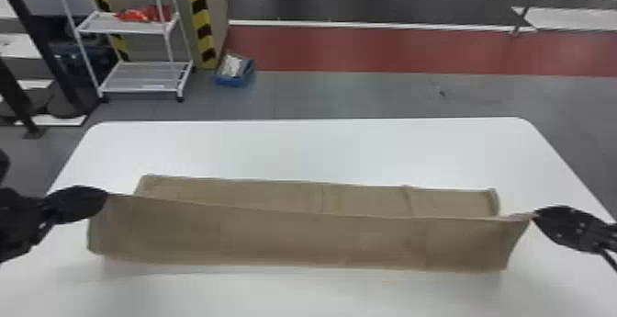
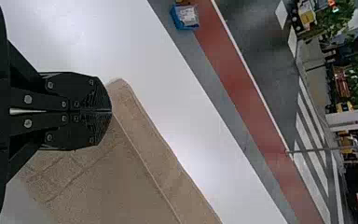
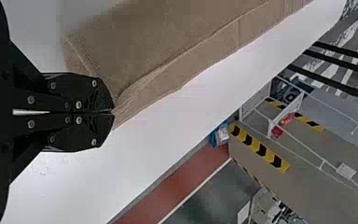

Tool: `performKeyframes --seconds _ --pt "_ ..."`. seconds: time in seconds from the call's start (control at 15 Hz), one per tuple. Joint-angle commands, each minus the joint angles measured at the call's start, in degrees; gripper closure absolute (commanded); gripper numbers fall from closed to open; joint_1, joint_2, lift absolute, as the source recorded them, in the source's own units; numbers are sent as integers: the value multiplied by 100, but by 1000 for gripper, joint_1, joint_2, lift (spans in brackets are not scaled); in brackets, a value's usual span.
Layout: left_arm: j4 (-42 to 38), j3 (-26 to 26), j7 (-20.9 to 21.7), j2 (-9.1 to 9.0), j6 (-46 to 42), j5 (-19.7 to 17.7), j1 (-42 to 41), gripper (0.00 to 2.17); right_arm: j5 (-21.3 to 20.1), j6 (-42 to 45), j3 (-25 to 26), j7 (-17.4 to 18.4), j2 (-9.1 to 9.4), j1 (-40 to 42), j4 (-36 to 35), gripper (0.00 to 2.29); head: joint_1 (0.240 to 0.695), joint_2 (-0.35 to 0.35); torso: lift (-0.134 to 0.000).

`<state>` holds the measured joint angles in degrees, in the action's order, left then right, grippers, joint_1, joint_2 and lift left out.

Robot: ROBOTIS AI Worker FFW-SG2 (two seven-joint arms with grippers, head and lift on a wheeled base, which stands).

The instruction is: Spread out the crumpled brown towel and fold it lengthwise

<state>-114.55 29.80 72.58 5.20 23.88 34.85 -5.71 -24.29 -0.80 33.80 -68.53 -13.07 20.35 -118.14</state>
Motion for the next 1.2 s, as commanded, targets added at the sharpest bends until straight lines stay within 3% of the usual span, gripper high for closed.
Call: performKeyframes --seconds 0.0,0.4,0.53,0.67,1.13 --pt "-129 307 2 7 -106 -225 -325 1345 -23 312 259 -117 76 593 -570 1585 695 -13 -124" --pt "-411 816 -42 -11 -616 -690 -1099 1345 -550 1191 452 -477 208 1639 -983 1582 695 62 -124" --pt "-455 843 -42 -19 -686 -743 -1266 1345 -664 1244 487 -565 243 1701 -1009 1558 695 80 -124" --pt "-516 904 -42 -55 -722 -787 -1345 1345 -638 1226 584 -635 270 1744 -1106 1335 695 87 -124" --pt "-569 957 -34 -55 -845 -893 -1450 1345 -937 1191 584 -591 252 1727 -1159 1305 695 73 -124"
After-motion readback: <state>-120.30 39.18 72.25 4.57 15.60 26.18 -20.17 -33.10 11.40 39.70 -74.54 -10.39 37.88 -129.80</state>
